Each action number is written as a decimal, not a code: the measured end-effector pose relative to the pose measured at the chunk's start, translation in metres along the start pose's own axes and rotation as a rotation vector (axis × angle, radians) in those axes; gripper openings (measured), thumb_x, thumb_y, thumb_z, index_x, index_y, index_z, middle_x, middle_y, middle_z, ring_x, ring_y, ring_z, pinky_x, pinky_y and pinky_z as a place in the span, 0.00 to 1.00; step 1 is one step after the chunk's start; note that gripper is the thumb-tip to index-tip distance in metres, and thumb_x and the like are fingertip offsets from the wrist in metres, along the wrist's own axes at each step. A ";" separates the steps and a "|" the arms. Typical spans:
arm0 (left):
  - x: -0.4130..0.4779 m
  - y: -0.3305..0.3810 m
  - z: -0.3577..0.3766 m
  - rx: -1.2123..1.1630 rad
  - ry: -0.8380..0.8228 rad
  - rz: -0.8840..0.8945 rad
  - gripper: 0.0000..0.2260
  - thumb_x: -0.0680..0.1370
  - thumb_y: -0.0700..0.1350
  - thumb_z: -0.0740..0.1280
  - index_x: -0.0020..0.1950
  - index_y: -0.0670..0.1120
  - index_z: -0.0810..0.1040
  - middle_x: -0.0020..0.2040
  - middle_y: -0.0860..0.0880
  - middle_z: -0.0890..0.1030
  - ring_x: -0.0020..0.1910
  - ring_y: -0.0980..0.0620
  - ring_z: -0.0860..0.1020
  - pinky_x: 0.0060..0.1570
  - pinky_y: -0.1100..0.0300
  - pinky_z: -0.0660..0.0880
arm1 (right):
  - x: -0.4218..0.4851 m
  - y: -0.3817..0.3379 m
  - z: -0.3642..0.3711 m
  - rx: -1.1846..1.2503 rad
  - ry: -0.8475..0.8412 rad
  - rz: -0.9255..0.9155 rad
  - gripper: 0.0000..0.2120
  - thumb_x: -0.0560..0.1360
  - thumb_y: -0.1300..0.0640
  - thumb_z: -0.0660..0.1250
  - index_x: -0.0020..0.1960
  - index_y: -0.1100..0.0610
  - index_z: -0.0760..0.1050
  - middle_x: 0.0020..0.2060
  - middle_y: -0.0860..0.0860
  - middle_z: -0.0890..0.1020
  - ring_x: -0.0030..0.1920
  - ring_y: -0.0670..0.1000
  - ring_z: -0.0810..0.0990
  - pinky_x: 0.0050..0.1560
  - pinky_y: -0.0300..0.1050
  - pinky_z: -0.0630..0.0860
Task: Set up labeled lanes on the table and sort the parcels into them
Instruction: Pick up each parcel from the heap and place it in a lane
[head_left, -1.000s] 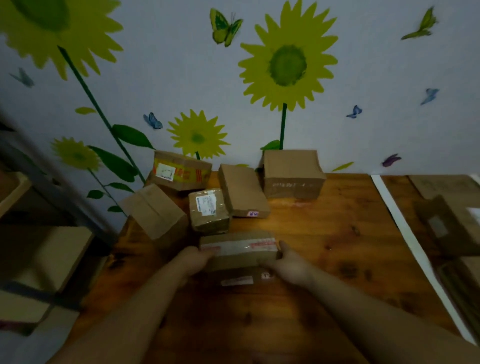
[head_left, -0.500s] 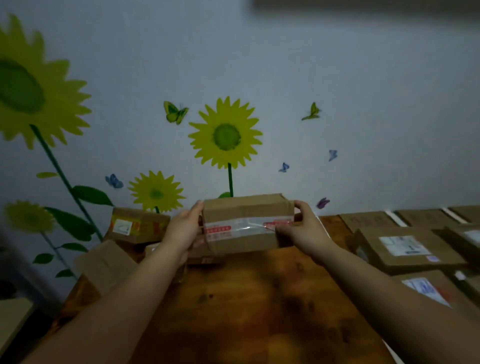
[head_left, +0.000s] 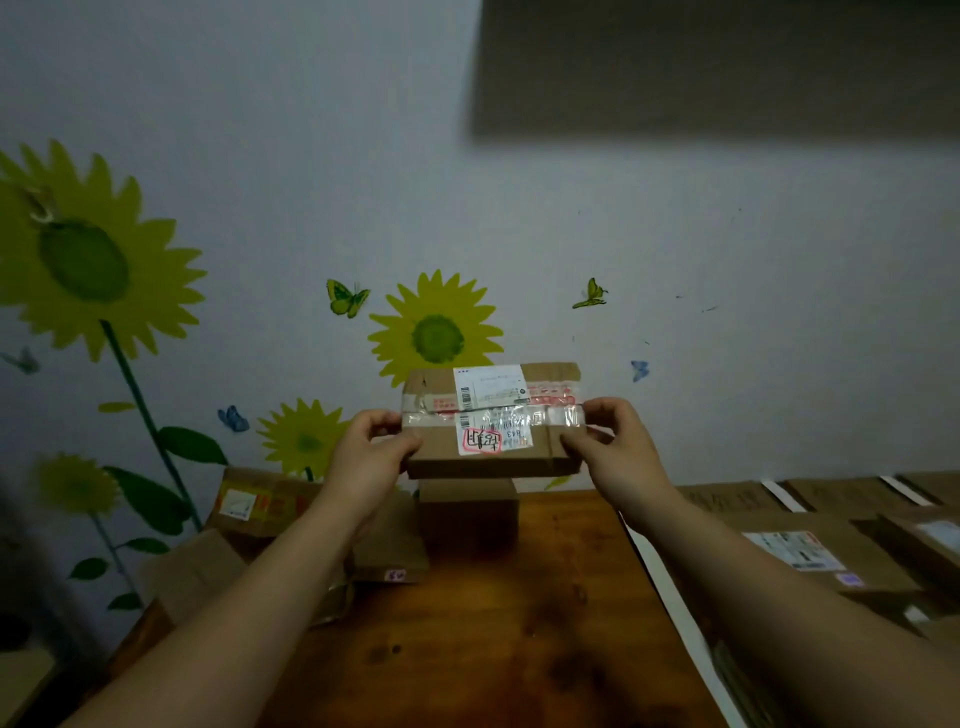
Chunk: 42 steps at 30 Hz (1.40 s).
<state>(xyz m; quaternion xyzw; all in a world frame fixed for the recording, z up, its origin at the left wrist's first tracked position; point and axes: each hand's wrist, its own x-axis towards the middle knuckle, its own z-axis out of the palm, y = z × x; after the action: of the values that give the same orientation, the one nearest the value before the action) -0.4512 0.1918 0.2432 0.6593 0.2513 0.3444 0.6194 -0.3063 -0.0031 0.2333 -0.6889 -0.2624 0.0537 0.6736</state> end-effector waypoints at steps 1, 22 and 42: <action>-0.003 0.002 0.002 -0.012 0.002 0.025 0.08 0.74 0.34 0.66 0.48 0.45 0.73 0.47 0.46 0.77 0.42 0.50 0.77 0.44 0.55 0.76 | 0.000 -0.002 -0.002 0.008 0.016 -0.018 0.14 0.74 0.62 0.69 0.50 0.47 0.69 0.52 0.45 0.77 0.52 0.46 0.79 0.42 0.38 0.79; -0.054 -0.009 0.097 -0.135 -0.075 0.156 0.12 0.74 0.32 0.66 0.45 0.49 0.73 0.40 0.53 0.80 0.36 0.61 0.79 0.34 0.70 0.75 | -0.044 -0.002 -0.112 -0.050 0.173 -0.086 0.18 0.71 0.62 0.71 0.50 0.44 0.68 0.50 0.42 0.77 0.54 0.44 0.76 0.51 0.44 0.79; -0.211 -0.056 0.342 0.231 -1.047 -0.085 0.24 0.75 0.39 0.67 0.68 0.56 0.66 0.46 0.54 0.80 0.37 0.59 0.81 0.28 0.67 0.74 | -0.261 0.033 -0.354 -0.283 0.795 0.464 0.13 0.74 0.59 0.69 0.52 0.48 0.67 0.48 0.47 0.77 0.45 0.46 0.78 0.35 0.41 0.77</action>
<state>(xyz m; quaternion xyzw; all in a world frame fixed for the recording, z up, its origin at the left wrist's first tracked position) -0.3185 -0.1822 0.1592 0.7958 -0.0284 -0.0858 0.5988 -0.3694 -0.4334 0.1592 -0.7814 0.1717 -0.1013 0.5914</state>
